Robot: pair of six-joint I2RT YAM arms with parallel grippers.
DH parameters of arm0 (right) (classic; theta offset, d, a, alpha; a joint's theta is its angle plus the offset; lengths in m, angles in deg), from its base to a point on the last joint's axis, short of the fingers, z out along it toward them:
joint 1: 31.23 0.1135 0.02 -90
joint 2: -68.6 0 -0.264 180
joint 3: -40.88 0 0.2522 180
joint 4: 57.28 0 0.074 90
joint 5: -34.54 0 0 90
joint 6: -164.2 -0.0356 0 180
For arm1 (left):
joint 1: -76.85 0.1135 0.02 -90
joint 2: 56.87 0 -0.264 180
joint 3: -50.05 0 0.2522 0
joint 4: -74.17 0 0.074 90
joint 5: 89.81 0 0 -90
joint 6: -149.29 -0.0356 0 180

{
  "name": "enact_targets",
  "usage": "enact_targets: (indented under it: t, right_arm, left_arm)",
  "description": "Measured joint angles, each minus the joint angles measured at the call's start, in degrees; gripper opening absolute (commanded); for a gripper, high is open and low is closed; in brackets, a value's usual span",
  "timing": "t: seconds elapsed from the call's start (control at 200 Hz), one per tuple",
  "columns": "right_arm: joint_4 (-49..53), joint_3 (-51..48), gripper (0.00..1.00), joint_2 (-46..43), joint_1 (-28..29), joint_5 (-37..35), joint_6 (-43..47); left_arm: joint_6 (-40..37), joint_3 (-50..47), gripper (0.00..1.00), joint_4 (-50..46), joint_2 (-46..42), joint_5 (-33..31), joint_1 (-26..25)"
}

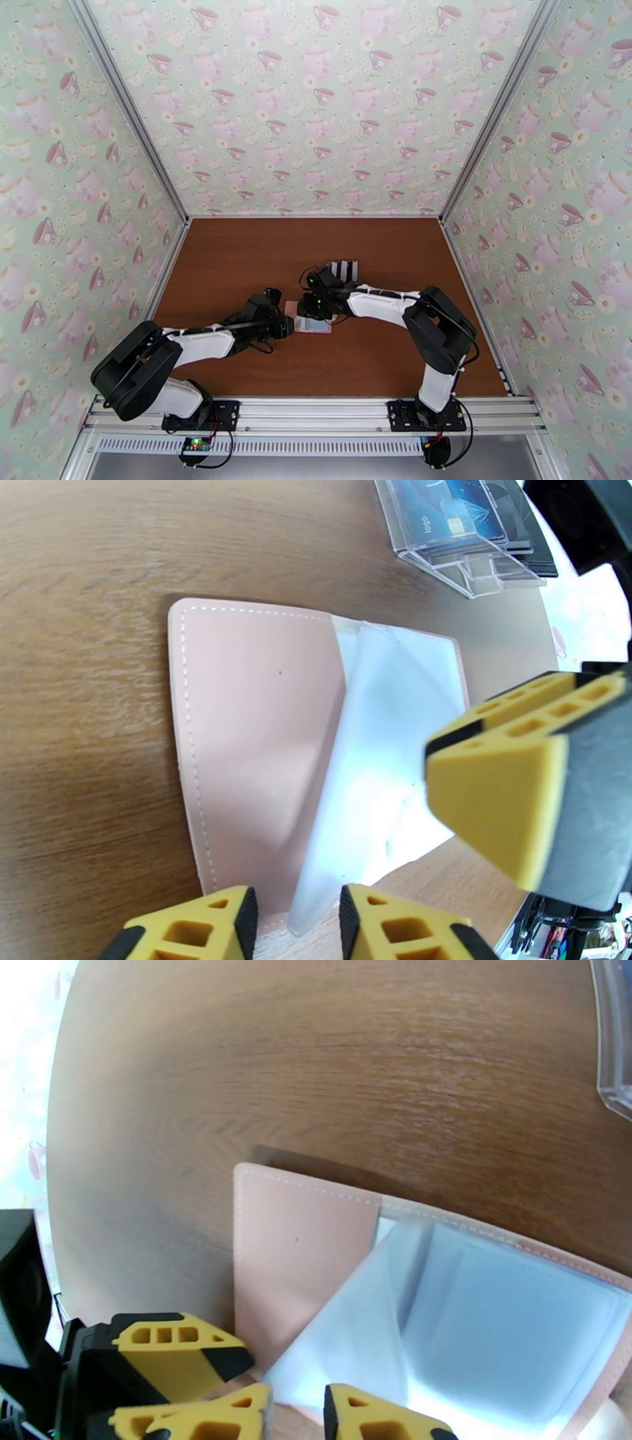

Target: Put the credit cards into the card holder

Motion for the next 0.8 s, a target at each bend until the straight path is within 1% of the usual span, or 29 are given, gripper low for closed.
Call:
enact_targets:
  t: [0.225, 0.366, 0.456, 0.536, 0.801]
  right_arm:
    - [1.2, 0.0, 0.27, -3.2, -1.0, -0.3, 0.3]
    - [1.2, -0.5, 0.27, -4.7, -1.4, -0.3, 0.3]
    - [1.0, -1.2, 0.27, -4.7, -1.7, -0.2, 0.3]
    - [0.3, -2.0, 0.27, -4.6, -1.7, 0.2, 0.3]
    - [-7.8, -4.4, 0.25, -0.8, -1.7, 5.0, -0.6]
  left_arm:
    - [0.1, 0.0, 0.19, -0.3, 0.2, -0.7, 0.0]
    - [0.0, 0.0, 0.19, -0.2, 0.5, -0.8, 0.0]
    - [0.1, 0.0, 0.22, 0.0, 0.5, -0.7, 0.0]
    - [0.2, 0.0, 0.23, 0.1, 0.5, -0.6, 0.0]
    - [0.2, 0.3, 0.22, -0.6, 0.4, -0.6, 0.0]
